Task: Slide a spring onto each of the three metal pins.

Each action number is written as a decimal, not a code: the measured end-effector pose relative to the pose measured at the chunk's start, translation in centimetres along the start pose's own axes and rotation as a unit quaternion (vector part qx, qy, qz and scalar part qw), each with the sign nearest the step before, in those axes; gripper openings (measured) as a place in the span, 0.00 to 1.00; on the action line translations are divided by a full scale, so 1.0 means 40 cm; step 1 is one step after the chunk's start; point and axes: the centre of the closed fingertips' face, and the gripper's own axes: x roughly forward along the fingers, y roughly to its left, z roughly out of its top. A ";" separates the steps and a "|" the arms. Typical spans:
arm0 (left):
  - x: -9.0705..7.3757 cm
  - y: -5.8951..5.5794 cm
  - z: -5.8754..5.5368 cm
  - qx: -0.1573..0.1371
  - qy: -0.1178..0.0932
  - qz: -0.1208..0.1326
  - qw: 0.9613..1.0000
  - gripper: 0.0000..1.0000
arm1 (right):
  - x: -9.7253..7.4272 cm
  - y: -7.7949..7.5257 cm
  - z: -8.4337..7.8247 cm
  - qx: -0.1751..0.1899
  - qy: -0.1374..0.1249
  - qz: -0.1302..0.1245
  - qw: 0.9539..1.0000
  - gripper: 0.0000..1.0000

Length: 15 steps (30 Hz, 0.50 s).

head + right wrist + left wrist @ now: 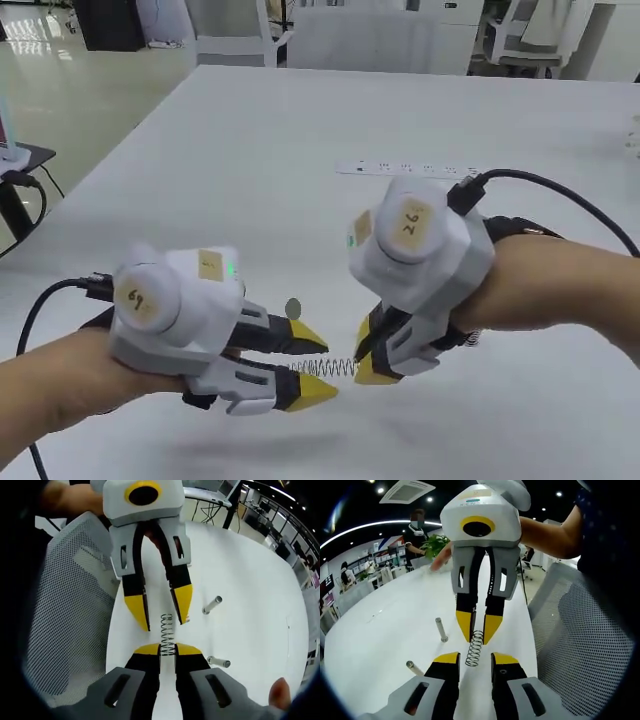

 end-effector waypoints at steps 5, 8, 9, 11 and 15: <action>0.003 -0.002 -0.005 0.008 0.003 0.000 1.000 0.11 | 0.000 0.004 0.001 -0.003 0.001 0.002 1.000 0.08; 0.004 -0.003 -0.006 0.011 0.004 0.000 1.000 0.08 | 0.000 0.006 0.000 -0.003 0.002 0.003 1.000 0.08; 0.005 -0.003 -0.006 0.012 0.004 0.000 1.000 0.07 | 0.000 0.007 0.000 -0.003 0.003 0.003 1.000 0.08; 0.006 -0.003 -0.006 0.015 0.004 0.001 1.000 0.05 | 0.000 0.008 -0.001 -0.003 0.003 0.004 1.000 0.08; 0.008 -0.004 -0.011 0.024 0.009 0.000 1.000 0.04 | -0.001 0.010 0.000 -0.003 0.003 0.004 1.000 0.08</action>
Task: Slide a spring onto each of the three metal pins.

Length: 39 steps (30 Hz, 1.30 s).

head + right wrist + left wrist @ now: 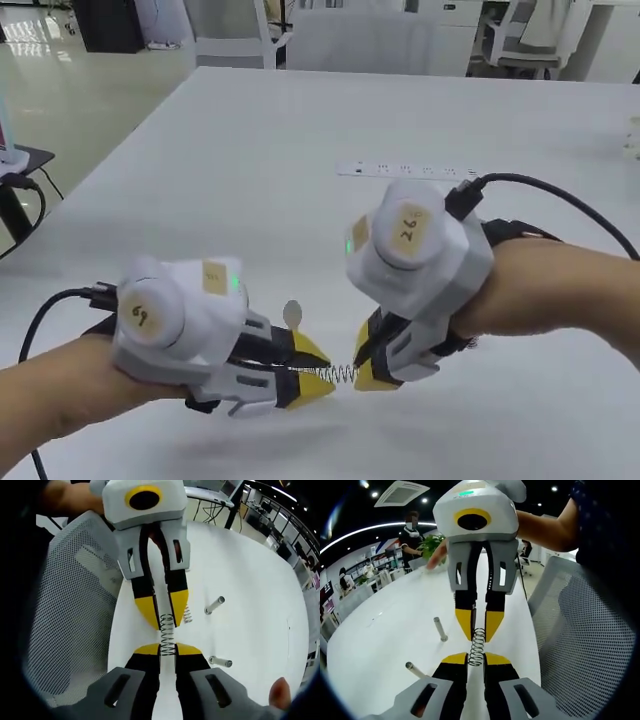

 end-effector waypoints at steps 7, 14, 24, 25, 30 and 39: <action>0.002 -0.003 -0.003 0.008 0.003 -0.003 1.000 0.03 | -0.004 0.000 -0.001 -0.001 -0.001 -0.002 1.000 0.08; 0.001 -0.007 -0.004 0.010 0.003 -0.008 1.000 0.02 | -0.003 0.005 0.001 0.005 -0.007 0.001 1.000 0.09; -0.006 -0.006 0.010 0.006 -0.009 -0.008 1.000 0.02 | 0.008 0.008 -0.016 0.019 -0.004 0.006 1.000 0.13; -0.006 -0.006 0.011 0.006 -0.010 -0.009 1.000 0.02 | 0.009 0.008 -0.017 0.020 -0.004 0.006 1.000 0.13; -0.010 -0.008 0.025 0.002 -0.021 -0.010 1.000 0.02 | 0.012 0.007 -0.020 0.021 -0.004 0.007 1.000 0.11; -0.012 -0.009 0.032 0.001 -0.027 -0.009 1.000 0.02 | 0.012 0.005 -0.020 0.021 -0.007 0.007 1.000 0.10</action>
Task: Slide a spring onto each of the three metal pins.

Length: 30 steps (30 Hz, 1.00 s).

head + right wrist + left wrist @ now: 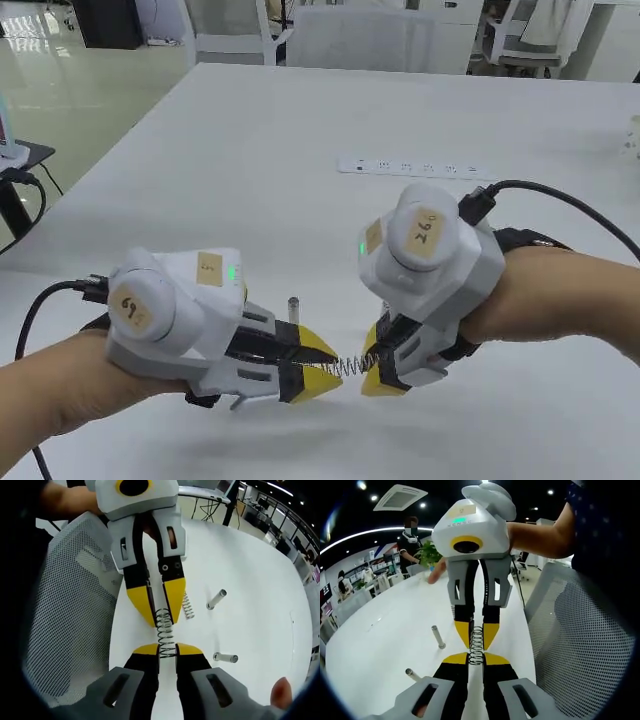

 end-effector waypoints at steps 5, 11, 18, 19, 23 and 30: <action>0.002 0.000 -0.002 -0.002 0.002 0.002 1.000 0.02 | -0.004 0.000 0.003 0.003 -0.002 -0.002 1.000 0.09; 0.004 0.003 -0.004 -0.002 0.003 0.003 1.000 0.02 | -0.019 -0.002 0.017 0.005 -0.009 -0.006 1.000 0.09; 0.007 0.001 -0.008 -0.001 0.006 0.001 1.000 0.02 | -0.036 0.004 0.043 0.007 -0.022 -0.005 1.000 0.09; 0.007 0.000 -0.008 -0.002 0.005 0.001 1.000 0.02 | -0.040 0.005 0.049 0.006 -0.026 -0.005 1.000 0.09; 0.008 -0.001 -0.006 -0.002 0.005 0.000 1.000 0.02 | -0.048 0.011 0.069 0.002 -0.033 -0.004 0.999 0.09; 0.006 -0.002 -0.003 -0.005 0.001 0.000 1.000 0.02 | -0.053 0.015 0.090 -0.004 -0.039 -0.003 0.999 0.09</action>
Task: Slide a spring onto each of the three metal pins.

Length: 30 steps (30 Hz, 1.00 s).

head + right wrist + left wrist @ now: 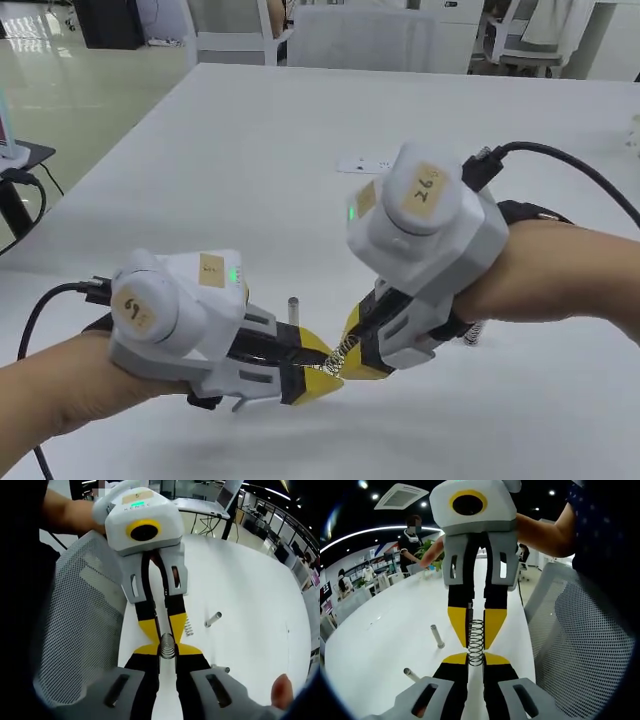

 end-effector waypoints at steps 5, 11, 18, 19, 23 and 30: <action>0.001 -0.003 0.004 -0.003 -0.004 -0.002 1.000 0.03 | -0.005 0.005 0.017 -0.007 -0.005 0.000 1.000 0.09; 0.001 -0.004 0.005 -0.004 -0.005 -0.002 1.000 0.03 | -0.006 0.005 0.018 -0.012 -0.002 0.000 1.000 0.08; 0.003 -0.005 0.000 -0.003 0.000 -0.002 1.000 0.03 | -0.005 0.006 0.017 -0.014 0.002 0.000 1.000 0.08; 0.003 -0.006 0.000 -0.003 0.000 -0.003 1.000 0.03 | -0.004 0.006 0.016 -0.014 0.003 0.000 1.000 0.08; 0.002 -0.006 -0.001 -0.005 0.000 -0.002 1.000 0.04 | -0.007 0.003 0.013 -0.014 0.005 -0.001 1.000 0.08; -0.005 0.000 -0.004 -0.017 -0.002 0.001 1.000 0.09 | -0.017 -0.009 0.004 -0.010 0.007 -0.009 1.000 0.09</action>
